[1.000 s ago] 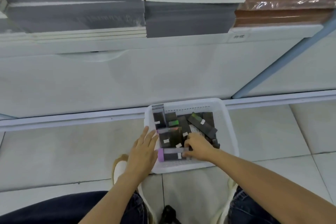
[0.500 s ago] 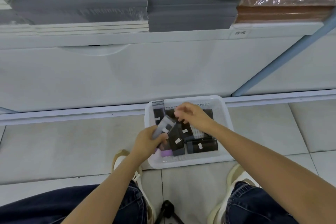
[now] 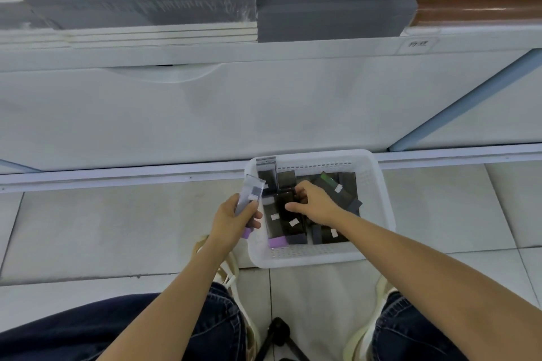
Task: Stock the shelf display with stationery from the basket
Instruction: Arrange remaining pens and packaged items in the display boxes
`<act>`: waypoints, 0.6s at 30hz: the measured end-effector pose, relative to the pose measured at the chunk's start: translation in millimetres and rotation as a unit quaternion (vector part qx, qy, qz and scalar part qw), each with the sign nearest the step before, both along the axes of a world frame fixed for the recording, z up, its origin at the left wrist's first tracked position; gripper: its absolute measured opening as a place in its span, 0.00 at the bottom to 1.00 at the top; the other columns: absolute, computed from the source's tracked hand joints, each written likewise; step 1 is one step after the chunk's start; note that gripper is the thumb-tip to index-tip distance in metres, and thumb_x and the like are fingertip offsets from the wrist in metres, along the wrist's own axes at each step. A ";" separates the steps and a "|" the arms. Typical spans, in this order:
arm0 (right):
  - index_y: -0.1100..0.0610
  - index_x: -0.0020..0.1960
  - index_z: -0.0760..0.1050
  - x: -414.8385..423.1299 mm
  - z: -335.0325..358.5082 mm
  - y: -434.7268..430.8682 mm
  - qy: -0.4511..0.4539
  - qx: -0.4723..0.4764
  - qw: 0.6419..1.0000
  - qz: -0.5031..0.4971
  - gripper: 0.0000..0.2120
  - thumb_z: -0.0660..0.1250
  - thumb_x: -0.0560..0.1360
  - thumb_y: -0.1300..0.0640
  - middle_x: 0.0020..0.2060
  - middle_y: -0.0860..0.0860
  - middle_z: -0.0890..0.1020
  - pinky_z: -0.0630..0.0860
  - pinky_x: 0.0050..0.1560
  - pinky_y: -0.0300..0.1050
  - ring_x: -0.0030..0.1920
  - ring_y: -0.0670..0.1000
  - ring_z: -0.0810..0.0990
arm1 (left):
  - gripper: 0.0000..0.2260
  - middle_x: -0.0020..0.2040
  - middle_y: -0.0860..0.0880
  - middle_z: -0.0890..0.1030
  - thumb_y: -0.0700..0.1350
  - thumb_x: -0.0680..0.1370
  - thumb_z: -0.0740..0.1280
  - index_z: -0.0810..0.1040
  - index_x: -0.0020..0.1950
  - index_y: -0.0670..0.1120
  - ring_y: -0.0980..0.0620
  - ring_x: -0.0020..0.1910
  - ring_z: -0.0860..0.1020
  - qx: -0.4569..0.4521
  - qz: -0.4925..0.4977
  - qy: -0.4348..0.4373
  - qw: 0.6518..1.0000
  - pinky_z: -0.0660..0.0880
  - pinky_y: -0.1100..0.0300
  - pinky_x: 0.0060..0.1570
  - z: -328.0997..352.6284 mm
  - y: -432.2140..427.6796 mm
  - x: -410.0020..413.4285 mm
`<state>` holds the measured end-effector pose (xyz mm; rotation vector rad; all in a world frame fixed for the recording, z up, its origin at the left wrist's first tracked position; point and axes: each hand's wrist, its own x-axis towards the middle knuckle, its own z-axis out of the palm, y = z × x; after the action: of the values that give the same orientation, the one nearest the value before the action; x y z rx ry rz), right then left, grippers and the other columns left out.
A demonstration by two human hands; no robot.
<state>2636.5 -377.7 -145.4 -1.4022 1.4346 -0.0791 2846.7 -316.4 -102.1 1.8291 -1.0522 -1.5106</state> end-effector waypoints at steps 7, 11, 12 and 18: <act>0.55 0.52 0.78 -7.3 94.9 -44.3 -0.202 0.040 0.977 -0.056 0.07 0.72 0.74 0.58 0.46 0.50 0.84 0.80 0.45 0.42 0.46 0.48 0.84 | 0.22 0.52 0.45 0.84 0.55 0.72 0.73 0.75 0.59 0.44 0.48 0.49 0.84 -0.024 0.042 0.144 0.988 0.81 0.57 0.46 45.4 -12.3 -15.9; 0.57 0.56 0.78 6.5 154.1 -49.4 -0.279 0.031 0.960 -0.022 0.08 0.68 0.78 0.59 0.49 0.50 0.85 0.79 0.48 0.39 0.51 0.48 0.83 | 0.32 0.59 0.41 0.82 0.54 0.67 0.77 0.73 0.66 0.43 0.43 0.56 0.82 0.008 0.061 0.319 0.946 0.80 0.48 0.52 87.9 -21.2 -29.5; 0.57 0.58 0.78 10.6 167.0 -48.0 -0.288 0.018 0.957 -0.014 0.09 0.67 0.78 0.59 0.50 0.50 0.85 0.79 0.50 0.41 0.52 0.49 0.83 | 0.29 0.59 0.41 0.82 0.52 0.68 0.77 0.74 0.66 0.43 0.43 0.55 0.82 0.007 0.060 0.357 0.932 0.80 0.50 0.49 99.2 -21.8 -31.6; 0.61 0.60 0.78 32.3 230.4 -36.7 -0.260 -0.121 0.958 -0.006 0.11 0.66 0.79 0.60 0.46 0.53 0.82 0.76 0.47 0.41 0.46 0.49 0.79 | 0.19 0.48 0.43 0.84 0.48 0.69 0.73 0.78 0.58 0.42 0.52 0.40 0.82 -0.046 0.078 0.348 0.933 0.79 0.58 0.37 160.8 -18.8 -31.2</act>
<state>2668.9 -414.3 85.0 -1.4307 1.0140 -0.6064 2815.5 -335.2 58.7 1.1222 -0.5991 -1.7713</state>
